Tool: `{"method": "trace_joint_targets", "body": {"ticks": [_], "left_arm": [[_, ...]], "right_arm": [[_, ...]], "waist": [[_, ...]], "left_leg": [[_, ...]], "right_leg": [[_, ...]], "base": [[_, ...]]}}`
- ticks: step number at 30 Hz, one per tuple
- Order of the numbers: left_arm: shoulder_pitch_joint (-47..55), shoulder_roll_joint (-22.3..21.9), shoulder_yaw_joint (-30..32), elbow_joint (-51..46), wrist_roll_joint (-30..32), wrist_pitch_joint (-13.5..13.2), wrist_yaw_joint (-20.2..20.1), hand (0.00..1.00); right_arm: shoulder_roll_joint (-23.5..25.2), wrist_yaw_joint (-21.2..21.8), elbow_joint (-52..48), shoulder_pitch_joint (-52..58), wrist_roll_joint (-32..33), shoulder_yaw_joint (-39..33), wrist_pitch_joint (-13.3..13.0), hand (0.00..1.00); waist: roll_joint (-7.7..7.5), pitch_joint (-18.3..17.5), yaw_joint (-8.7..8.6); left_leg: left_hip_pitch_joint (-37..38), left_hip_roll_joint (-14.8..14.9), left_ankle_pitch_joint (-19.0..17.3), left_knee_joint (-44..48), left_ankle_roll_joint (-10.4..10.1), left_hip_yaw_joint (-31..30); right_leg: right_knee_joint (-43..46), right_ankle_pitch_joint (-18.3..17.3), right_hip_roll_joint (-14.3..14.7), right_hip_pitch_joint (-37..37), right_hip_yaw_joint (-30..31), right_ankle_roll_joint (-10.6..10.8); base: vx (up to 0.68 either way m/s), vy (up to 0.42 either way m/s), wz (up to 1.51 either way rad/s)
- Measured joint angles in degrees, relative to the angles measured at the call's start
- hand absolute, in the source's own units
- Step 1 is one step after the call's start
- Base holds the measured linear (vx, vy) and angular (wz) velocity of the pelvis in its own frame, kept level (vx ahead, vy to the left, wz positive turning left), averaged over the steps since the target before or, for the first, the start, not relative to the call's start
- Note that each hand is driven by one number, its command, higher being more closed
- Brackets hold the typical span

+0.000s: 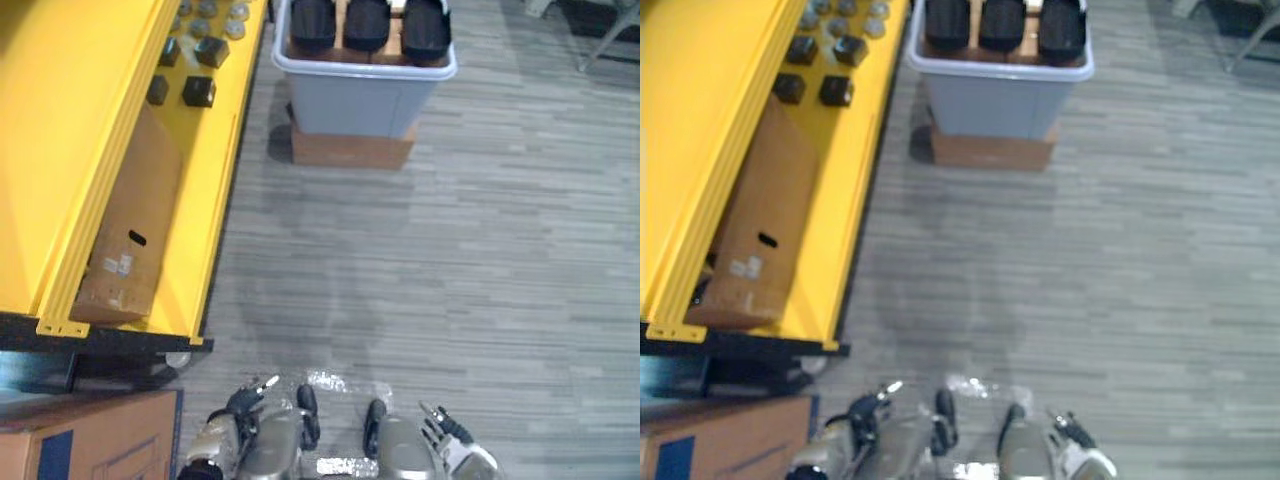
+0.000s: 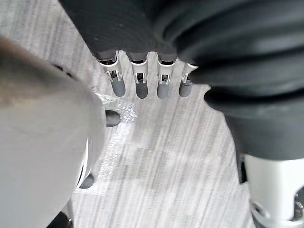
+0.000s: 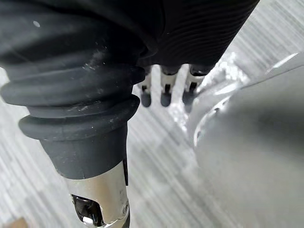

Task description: Walk over and take plastic housings, then place them on the shelf

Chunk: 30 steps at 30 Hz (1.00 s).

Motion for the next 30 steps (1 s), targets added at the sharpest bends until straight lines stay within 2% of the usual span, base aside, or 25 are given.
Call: {"method": "trace_joint_targets", "body": {"ticks": [6,9,12,13,17,20,22,23,24,26,29,30], "left_arm": [[0.9,-0.7,-1.6,0.3,-0.1,-0.3,0.1,0.00],[1.4,-1.0,-2.6,1.2,-0.2,-2.0,1.1,0.00],[3.3,-1.1,-3.2,2.7,0.0,-2.7,1.4,0.00],[3.7,-1.0,-3.2,2.7,0.0,-3.3,1.5,0.00],[5.6,-0.2,-3.0,2.7,0.5,-4.5,2.5,0.00],[6.3,0.3,-1.9,2.8,1.2,-4.8,2.5,0.00],[6.2,0.6,-1.6,3.6,3.8,-5.3,2.7,0.00],[5.6,1.0,-1.6,3.6,4.8,-5.4,2.9,0.00],[5.2,1.3,-1.5,3.7,5.4,-5.5,3.1,0.00],[4.5,1.9,-1.4,3.7,5.4,-5.3,3.7,0.00],[3.0,0.7,-0.9,3.7,5.5,-4.0,4.1,0.00],[2.9,0.2,-0.8,3.7,5.4,-3.9,4.4,0.00]], "right_arm": [[-0.1,0.0,0.9,0.7,0.0,0.2,0.1,0.00],[-0.1,0.1,1.9,2.1,0.0,0.2,0.0,0.00],[-0.1,0.1,3.5,4.0,0.0,0.3,-0.2,0.00],[-0.2,0.1,3.7,4.5,0.0,0.3,-0.3,0.00],[0.0,0.1,5.1,4.2,-0.1,1.2,0.0,0.00],[-0.1,-0.9,5.2,3.1,1.3,1.8,1.0,0.00],[-0.2,-1.8,4.8,3.4,4.8,1.1,1.8,0.00],[-0.2,-2.0,4.8,3.6,5.1,1.1,2.1,0.00],[-0.1,-2.1,5.6,4.7,5.7,1.1,3.2,0.00],[0.8,-2.0,7.3,7.1,6.0,-0.2,4.5,0.00],[3.1,-1.4,7.7,11.2,7.3,-3.7,5.1,0.00],[3.9,-1.5,7.7,12.3,8.0,-4.1,5.2,0.00]], "waist": [[0.10,-0.2,-0.09],[0.29,-0.9,-0.20],[0.17,-4.5,-0.29],[0.08,-4.6,-0.21],[-1.23,-7.2,-0.14],[-1.85,-7.6,0.07],[-1.86,-6.6,-0.48],[-1.83,-6.0,-0.53],[-2.43,-4.6,-0.72],[-2.73,-4.6,-0.59],[-2.02,-4.2,-1.58],[-2.02,-4.2,-1.69]], "left_leg": [[4.1,0.0,-0.2,-1.7,-0.3,-0.9],[6.1,0.2,-0.2,-2.2,-0.3,-1.0],[6.9,0.2,-0.1,-3.5,-0.4,-1.3],[8.1,0.1,-0.1,-4.1,-0.4,-1.5],[9.2,0.1,0.5,-6.3,-1.1,-2.0],[8.8,0.2,0.7,-8.1,-0.9,-0.7],[7.0,1.0,-1.4,-6.4,0.4,-0.8],[7.6,1.3,-1.8,-5.7,0.7,-0.9],[8.2,2.0,-2.5,-4.4,0.8,-1.2],[7.8,3.8,-3.5,-2.9,0.4,-2.6],[7.8,6.8,-5.8,-0.7,-1.2,-4.3],[7.8,7.2,-7.2,0.4,-1.8,-4.3]], "right_leg": [[-5.2,-1.4,0.5,6.5,-0.3,1.3],[-7.6,-1.4,1.0,9.6,-0.6,1.3],[-9.8,-1.4,1.2,11.0,-1.9,1.3],[-10.2,-1.4,1.3,12.3,-1.9,1.3],[-11.7,-1.3,1.5,13.1,-2.0,1.3],[-9.5,-1.2,1.4,10.2,-1.5,1.8],[9.0,-1.2,0.0,0.0,0.5,3.6],[14.0,-1.0,-0.2,-3.0,1.4,3.1],[18.1,-3.1,0.3,-5.7,2.9,1.7],[13.2,-4.2,2.0,-8.2,3.1,1.4],[-0.5,-1.9,4.7,-9.9,3.1,2.7],[-2.6,-0.9,5.0,-10.5,3.1,2.3]], "base": [[0.03,-0.072,0.06],[0.01,-0.073,0.00],[0.03,-0.052,0.04],[0.03,-0.039,0.12],[-0.01,-0.034,0.02],[-0.06,-0.005,-0.22],[-0.15,0.051,-0.17],[-0.09,0.049,0.07],[-0.01,0.016,0.18],[0.04,-0.012,0.29],[0.13,-0.039,0.22],[0.21,-0.092,0.03]]}}
